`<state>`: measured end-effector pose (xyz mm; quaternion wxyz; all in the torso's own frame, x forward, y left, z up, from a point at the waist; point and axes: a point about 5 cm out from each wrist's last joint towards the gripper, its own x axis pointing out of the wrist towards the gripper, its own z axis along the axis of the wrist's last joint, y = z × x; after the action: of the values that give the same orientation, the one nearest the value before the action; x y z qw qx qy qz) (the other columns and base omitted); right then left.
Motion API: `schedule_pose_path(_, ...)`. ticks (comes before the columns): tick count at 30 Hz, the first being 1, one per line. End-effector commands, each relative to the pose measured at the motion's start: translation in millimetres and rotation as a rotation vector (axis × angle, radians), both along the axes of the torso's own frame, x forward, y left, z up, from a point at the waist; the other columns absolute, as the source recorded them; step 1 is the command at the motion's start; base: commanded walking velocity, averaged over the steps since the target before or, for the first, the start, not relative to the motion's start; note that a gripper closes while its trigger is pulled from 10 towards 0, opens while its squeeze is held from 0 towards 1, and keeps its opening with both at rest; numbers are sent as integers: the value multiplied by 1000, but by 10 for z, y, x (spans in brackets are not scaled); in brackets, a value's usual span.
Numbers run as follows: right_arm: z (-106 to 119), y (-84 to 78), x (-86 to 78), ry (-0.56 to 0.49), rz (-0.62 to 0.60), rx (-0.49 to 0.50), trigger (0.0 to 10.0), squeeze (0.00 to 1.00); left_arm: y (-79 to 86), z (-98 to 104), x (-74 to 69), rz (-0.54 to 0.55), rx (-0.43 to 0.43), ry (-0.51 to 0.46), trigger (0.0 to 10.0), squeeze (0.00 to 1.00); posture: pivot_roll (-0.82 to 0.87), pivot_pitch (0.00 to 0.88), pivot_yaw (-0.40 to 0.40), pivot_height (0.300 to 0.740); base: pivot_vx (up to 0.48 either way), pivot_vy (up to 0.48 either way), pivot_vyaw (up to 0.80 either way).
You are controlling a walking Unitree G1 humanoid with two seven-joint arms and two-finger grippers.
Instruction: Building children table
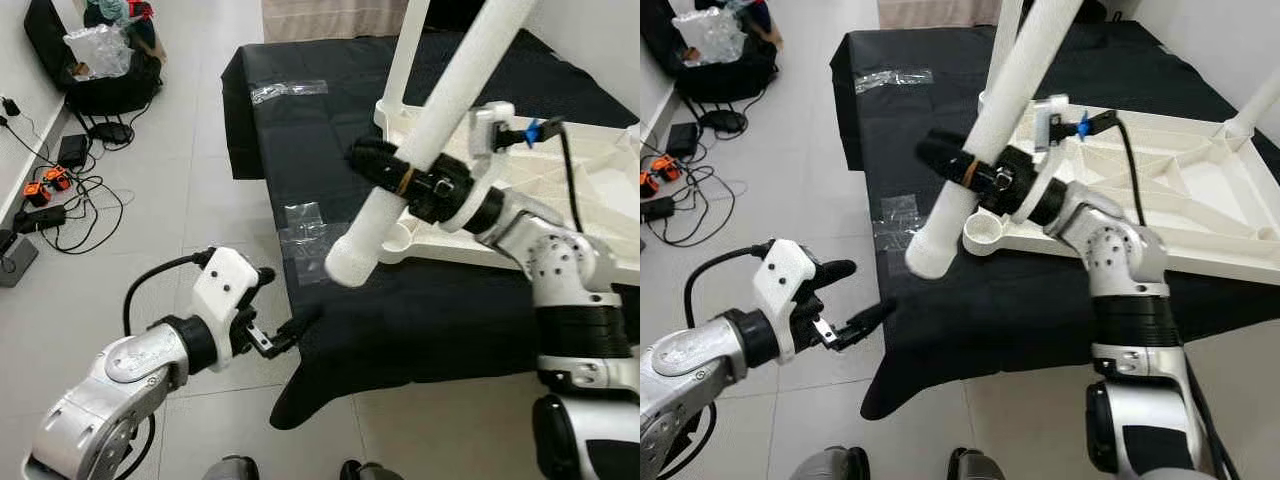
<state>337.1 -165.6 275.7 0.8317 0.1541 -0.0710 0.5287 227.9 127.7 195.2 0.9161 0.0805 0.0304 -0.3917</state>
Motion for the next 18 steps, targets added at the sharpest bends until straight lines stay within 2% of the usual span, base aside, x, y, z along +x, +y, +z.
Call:
schedule_pose_path(1, 64, -116, 36, -37, -77, -6, 0, 0, 69, -72, 9, 38, 33, 16, 10000, 0, 57, 135, -33, 740, 0, 0, 0)
schedule_pose_path(2, 103, -212, 79, -66, -162, -6, 2745, 0, 111, -92, 38, 84, 52, 4, 10000, 0, 57, 135, -30, 740, 0, 0, 0)
schedule_pose_path(3, 132, -270, 103, -87, -215, -2, 2745, 0, 139, -103, 58, 115, 64, -5, 10000, 0, 57, 135, -30, 740, 0, 0, 0)
schedule_pose_path(4, 179, -315, 165, -85, -332, 1, 10000, 0, 180, -86, 109, 183, 68, -37, 10000, 0, 56, 136, -33, 740, 0, 0, 0)
schedule_pose_path(5, 179, -315, 165, -85, -332, 1, 10000, 0, 180, -86, 109, 183, 68, -37, 10000, 0, 56, 136, -33, 740, 0, 0, 0)
schedule_pose_path(6, 231, -349, 250, -90, -546, 3, 10000, 0, 221, 29, 190, 303, 11, -130, 10000, 0, 54, 139, -29, 740, 0, 0, 0)
schedule_pose_path(7, 231, -349, 250, -90, -546, 3, 10000, 0, 221, 29, 190, 303, 11, -130, 10000, 0, 54, 139, -29, 740, 0, 0, 0)
schedule_pose_path(8, 242, -357, 268, -92, -604, 7, 10000, 0, 231, 63, 211, 337, -10, -154, 10000, 0, 54, 139, -29, 740, 0, 0, 0)
schedule_pose_path(9, 233, -380, 291, -92, -684, 13, 10000, 0, 234, 91, 232, 372, -29, -169, 10000, 0, 56, 141, -26, 740, 0, 0, 0)
schedule_pose_path(10, 208, -401, 290, -130, -790, -32, 10000, 0, 218, 124, 238, 394, -42, -188, 10000, 0, 56, 140, -26, 740, 0, 0, 0)
schedule_pose_path(11, 208, -401, 290, -130, -790, -32, 10000, 0, 218, 124, 238, 394, -42, -188, 10000, 0, 56, 140, -26, 740, 0, 0, 0)
schedule_pose_path(12, 194, -412, 284, -162, -858, -65, 10000, 0, 205, 147, 240, 405, -51, -202, 10000, 0, 56, 140, -26, 740, 0, 0, 0)
schedule_pose_path(14, 136, -394, 251, -174, -943, -53, 10000, 0, 178, 170, 234, 435, -66, -219, 10000, 0, 56, 142, -25, 740, 0, 0, 0)
schedule_pose_path(18, 126, -293, 207, -240, -990, -98, 10000, 0, 151, 191, 235, 458, -82, -239, 10000, 0, 57, 148, -30, 740, 0, 0, 0)
